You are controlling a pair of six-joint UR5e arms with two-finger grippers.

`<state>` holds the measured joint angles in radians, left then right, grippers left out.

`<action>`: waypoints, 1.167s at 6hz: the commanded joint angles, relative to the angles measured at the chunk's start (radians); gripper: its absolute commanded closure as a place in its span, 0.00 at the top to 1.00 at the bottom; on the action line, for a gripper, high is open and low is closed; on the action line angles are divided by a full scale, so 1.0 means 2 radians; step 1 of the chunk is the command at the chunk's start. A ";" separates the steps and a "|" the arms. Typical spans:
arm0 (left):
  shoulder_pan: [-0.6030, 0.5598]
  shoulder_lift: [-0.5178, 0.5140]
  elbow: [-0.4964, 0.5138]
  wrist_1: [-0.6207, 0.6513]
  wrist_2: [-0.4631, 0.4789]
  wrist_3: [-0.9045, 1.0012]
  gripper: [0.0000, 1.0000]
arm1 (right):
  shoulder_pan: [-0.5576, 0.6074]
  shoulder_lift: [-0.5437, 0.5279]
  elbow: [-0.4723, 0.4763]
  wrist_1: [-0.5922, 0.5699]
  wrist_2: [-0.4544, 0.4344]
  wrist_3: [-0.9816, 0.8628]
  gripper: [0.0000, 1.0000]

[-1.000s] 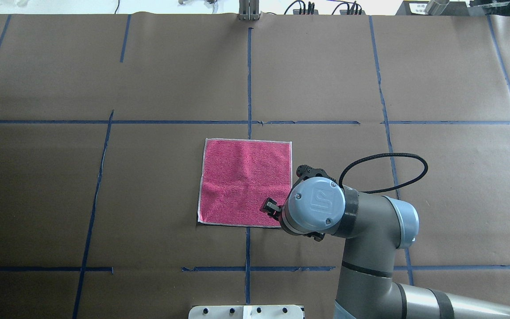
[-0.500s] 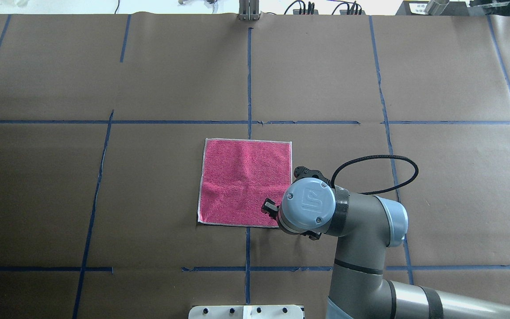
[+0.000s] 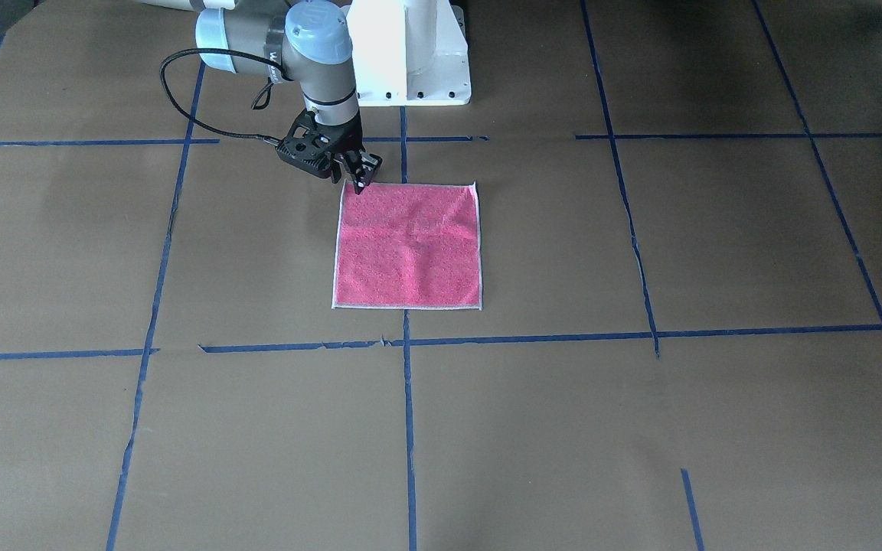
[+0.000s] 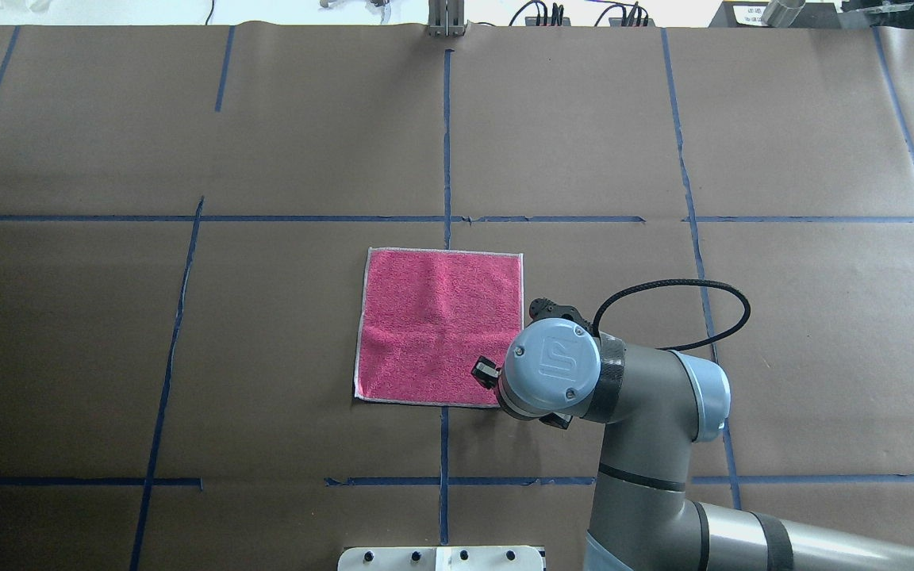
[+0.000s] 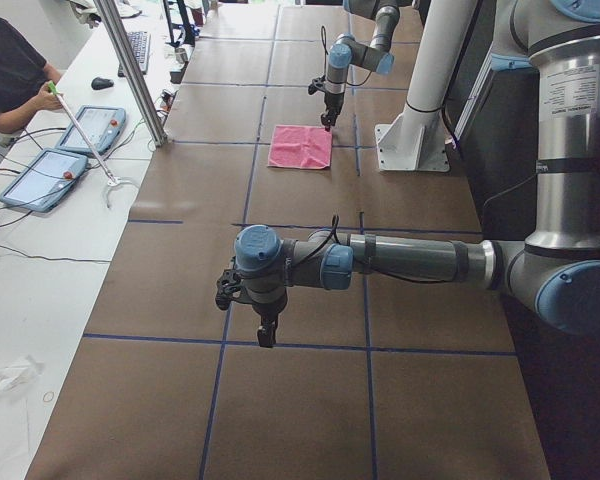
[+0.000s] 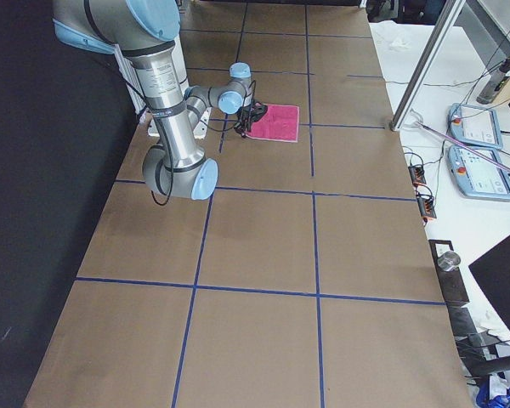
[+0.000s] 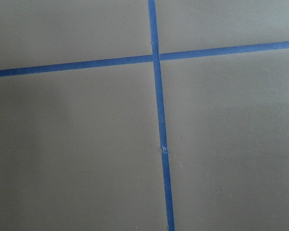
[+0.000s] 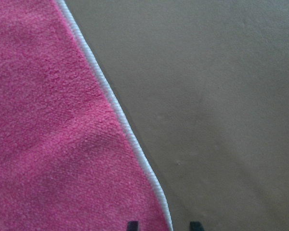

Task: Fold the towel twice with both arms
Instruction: 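Bring the left gripper to the other near towel corner while the right gripper waits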

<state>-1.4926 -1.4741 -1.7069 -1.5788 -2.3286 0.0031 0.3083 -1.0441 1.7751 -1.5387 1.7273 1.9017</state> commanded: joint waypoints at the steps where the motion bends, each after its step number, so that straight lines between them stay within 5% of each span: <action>1: 0.000 0.000 0.000 0.000 0.000 0.000 1.00 | 0.000 0.000 0.002 0.000 0.000 0.001 0.06; 3: 0.036 -0.006 -0.009 -0.006 -0.041 -0.061 1.00 | 0.002 -0.001 0.016 -0.003 0.002 0.000 0.02; 6: 0.168 -0.028 -0.028 -0.192 -0.038 -0.402 1.00 | 0.011 -0.009 0.032 -0.005 0.005 -0.002 0.03; 7: 0.228 -0.045 -0.051 -0.210 -0.023 -0.505 1.00 | 0.011 -0.009 0.032 -0.005 0.005 -0.002 0.03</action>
<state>-1.1457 -1.5400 -1.7725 -1.9296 -2.3963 -0.7878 0.3287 -1.0602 1.8384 -1.5492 1.7362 1.8981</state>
